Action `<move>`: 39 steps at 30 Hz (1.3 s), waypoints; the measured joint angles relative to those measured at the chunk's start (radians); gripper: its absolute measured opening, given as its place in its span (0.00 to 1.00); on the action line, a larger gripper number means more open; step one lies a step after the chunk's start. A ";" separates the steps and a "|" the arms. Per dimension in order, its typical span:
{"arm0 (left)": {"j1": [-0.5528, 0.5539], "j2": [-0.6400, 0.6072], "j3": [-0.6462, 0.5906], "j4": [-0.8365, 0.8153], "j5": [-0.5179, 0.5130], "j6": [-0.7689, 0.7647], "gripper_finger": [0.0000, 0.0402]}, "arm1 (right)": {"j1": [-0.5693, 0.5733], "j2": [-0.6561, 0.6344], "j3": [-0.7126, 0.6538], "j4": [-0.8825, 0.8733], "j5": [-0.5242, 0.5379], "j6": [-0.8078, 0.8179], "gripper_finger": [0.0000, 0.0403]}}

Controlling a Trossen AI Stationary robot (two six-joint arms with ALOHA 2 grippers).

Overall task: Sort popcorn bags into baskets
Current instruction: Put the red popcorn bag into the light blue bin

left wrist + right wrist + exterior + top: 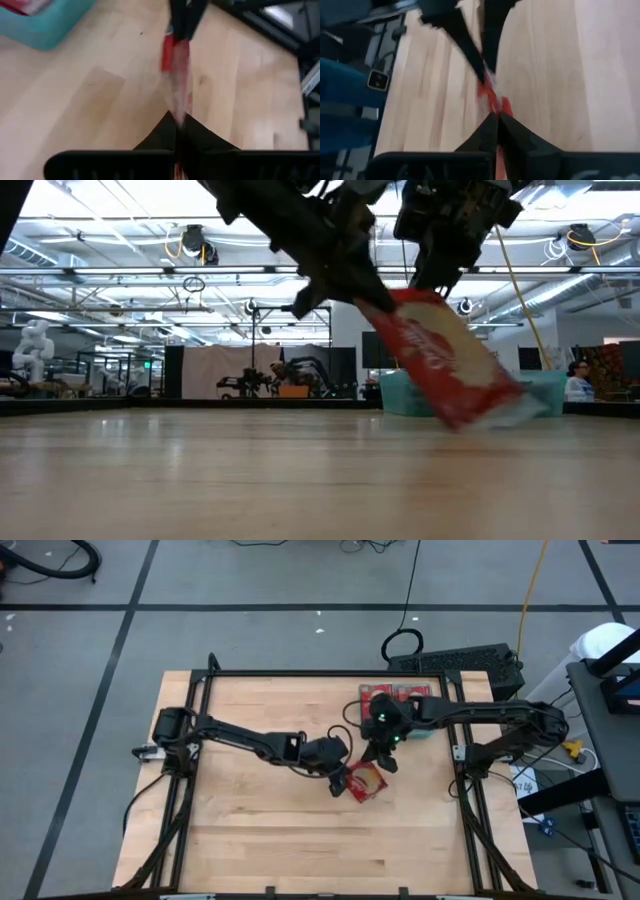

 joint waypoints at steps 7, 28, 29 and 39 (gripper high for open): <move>0.068 -0.114 0.001 -0.156 0.124 0.201 0.01 | 0.002 -0.117 0.000 0.038 0.143 0.174 0.18; 0.332 -0.389 0.000 -0.350 0.500 0.438 0.01 | 0.067 -0.254 0.000 0.278 0.418 0.541 0.51; 0.340 -0.388 0.001 -0.338 0.504 0.438 0.01 | 0.070 -0.252 0.000 0.282 0.418 0.548 0.52; 0.417 -0.386 0.000 -0.346 0.559 0.377 0.02 | 0.076 -0.219 0.000 0.315 0.413 0.607 0.52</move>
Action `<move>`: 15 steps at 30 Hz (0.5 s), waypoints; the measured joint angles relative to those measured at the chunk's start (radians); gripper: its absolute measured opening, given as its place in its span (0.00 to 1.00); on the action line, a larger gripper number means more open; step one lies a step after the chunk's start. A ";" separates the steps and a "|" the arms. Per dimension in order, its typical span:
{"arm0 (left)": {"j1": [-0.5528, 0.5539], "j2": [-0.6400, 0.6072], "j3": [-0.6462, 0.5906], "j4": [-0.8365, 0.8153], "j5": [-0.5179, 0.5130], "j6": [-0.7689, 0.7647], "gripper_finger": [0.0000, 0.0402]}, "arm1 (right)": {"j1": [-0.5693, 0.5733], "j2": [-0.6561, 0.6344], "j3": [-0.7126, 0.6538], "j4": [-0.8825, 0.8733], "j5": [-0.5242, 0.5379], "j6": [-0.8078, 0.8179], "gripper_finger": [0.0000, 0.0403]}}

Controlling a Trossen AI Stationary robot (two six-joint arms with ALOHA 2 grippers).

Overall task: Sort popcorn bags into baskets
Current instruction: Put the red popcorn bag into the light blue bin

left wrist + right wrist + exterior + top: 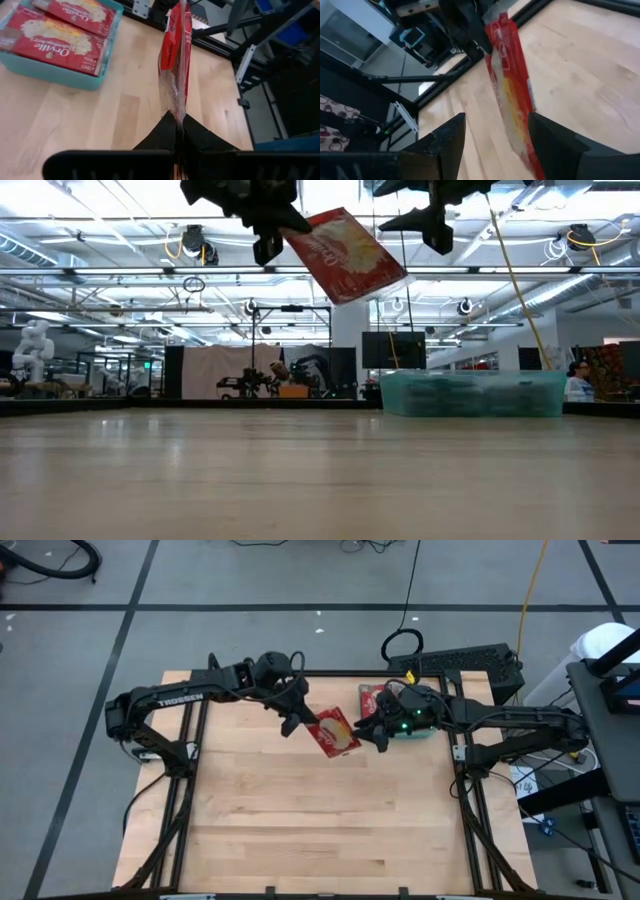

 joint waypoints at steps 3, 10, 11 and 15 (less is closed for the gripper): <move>0.007 0.000 0.000 0.001 0.027 -0.001 0.01 | -0.001 -0.001 0.000 0.004 0.000 -0.003 0.52; 0.009 0.000 0.000 0.002 0.046 -0.005 0.01 | -0.002 0.004 0.000 0.005 -0.001 -0.106 0.52; 0.007 0.000 0.000 0.002 0.047 -0.010 0.01 | -0.004 0.010 0.000 0.008 0.000 -0.114 0.52; 0.003 0.000 0.000 0.003 0.047 -0.021 0.02 | -0.021 0.038 0.000 0.016 -0.038 -0.116 0.52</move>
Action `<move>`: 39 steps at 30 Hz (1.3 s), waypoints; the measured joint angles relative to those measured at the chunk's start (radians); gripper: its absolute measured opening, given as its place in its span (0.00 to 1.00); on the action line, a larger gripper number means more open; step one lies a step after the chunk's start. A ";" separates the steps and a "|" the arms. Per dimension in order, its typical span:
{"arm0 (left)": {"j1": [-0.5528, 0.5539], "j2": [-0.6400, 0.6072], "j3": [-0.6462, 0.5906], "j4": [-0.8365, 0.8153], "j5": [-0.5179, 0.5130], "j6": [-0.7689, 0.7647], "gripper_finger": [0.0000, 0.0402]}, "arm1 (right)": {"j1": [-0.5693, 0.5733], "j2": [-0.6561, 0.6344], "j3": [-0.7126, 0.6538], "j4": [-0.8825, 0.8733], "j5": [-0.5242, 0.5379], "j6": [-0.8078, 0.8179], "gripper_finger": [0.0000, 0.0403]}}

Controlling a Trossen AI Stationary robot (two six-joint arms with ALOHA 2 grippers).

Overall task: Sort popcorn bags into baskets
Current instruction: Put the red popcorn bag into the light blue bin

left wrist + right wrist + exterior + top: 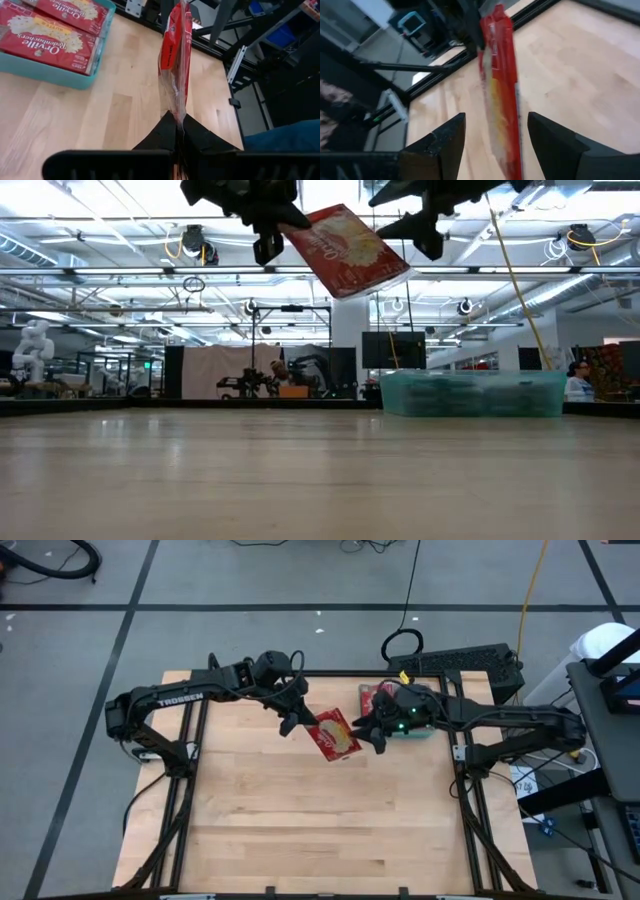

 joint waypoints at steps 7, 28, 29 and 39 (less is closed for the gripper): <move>-0.012 0.000 0.000 0.023 0.000 -0.027 0.02 | -0.026 0.069 0.000 0.009 -0.069 0.006 0.52; -0.073 0.000 0.000 0.183 -0.201 -0.102 0.21 | -0.118 0.083 0.001 -0.026 -0.252 -0.020 0.04; -0.074 0.000 0.000 0.186 -0.221 -0.102 0.24 | -0.127 0.078 0.001 -0.048 -0.252 -0.021 0.03; -0.043 0.000 0.000 0.182 -0.388 -0.177 0.48 | -0.269 -0.022 0.000 -0.294 -0.334 -0.018 0.02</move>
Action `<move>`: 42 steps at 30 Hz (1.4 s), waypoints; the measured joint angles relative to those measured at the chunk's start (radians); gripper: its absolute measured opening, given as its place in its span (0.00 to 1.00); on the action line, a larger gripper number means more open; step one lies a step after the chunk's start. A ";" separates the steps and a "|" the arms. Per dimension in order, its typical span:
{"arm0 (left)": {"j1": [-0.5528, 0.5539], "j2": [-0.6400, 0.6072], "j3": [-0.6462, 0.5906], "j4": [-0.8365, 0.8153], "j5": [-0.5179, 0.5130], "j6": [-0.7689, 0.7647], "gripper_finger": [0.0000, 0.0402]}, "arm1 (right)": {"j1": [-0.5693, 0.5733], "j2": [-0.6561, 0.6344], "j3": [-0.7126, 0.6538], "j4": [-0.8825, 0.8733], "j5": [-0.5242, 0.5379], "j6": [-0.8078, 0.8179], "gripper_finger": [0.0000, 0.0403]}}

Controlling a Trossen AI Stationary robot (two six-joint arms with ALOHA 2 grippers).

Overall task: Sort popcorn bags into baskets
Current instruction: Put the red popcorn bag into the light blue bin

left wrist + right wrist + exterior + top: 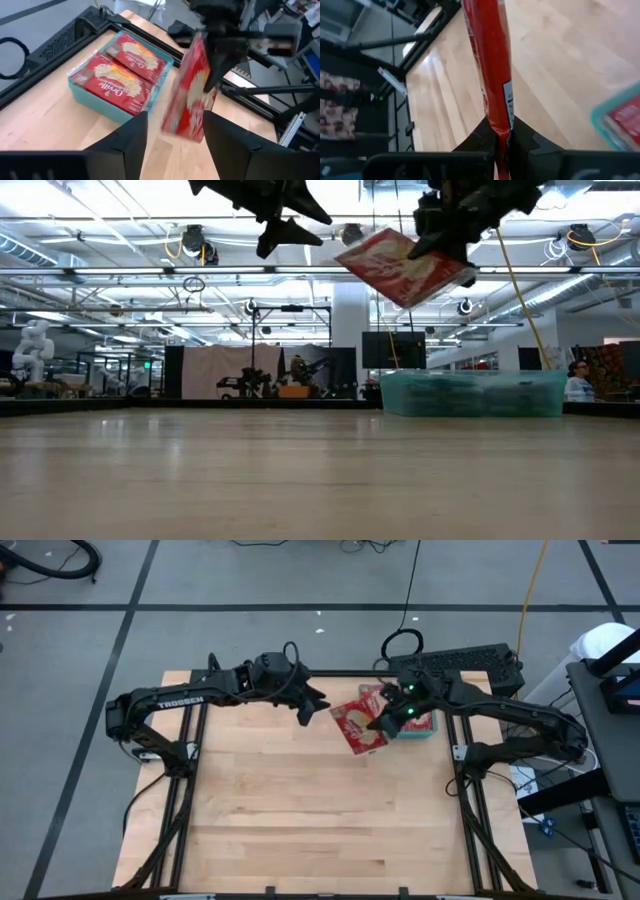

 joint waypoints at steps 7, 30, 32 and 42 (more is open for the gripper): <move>0.017 0.000 0.000 -0.002 -0.053 -0.003 0.50 | -0.135 -0.069 0.000 -0.067 -0.165 0.008 0.03; 0.028 0.000 0.000 -0.041 -0.078 -0.032 0.41 | -0.673 -0.100 0.000 -0.145 -0.468 0.166 0.03; 0.028 0.000 0.000 -0.041 -0.078 -0.032 0.41 | -0.711 -0.100 0.000 -0.205 -0.469 0.140 0.03; 0.028 0.000 0.000 -0.041 -0.078 -0.006 0.41 | -0.808 -0.099 0.000 -0.569 -0.294 -0.199 0.03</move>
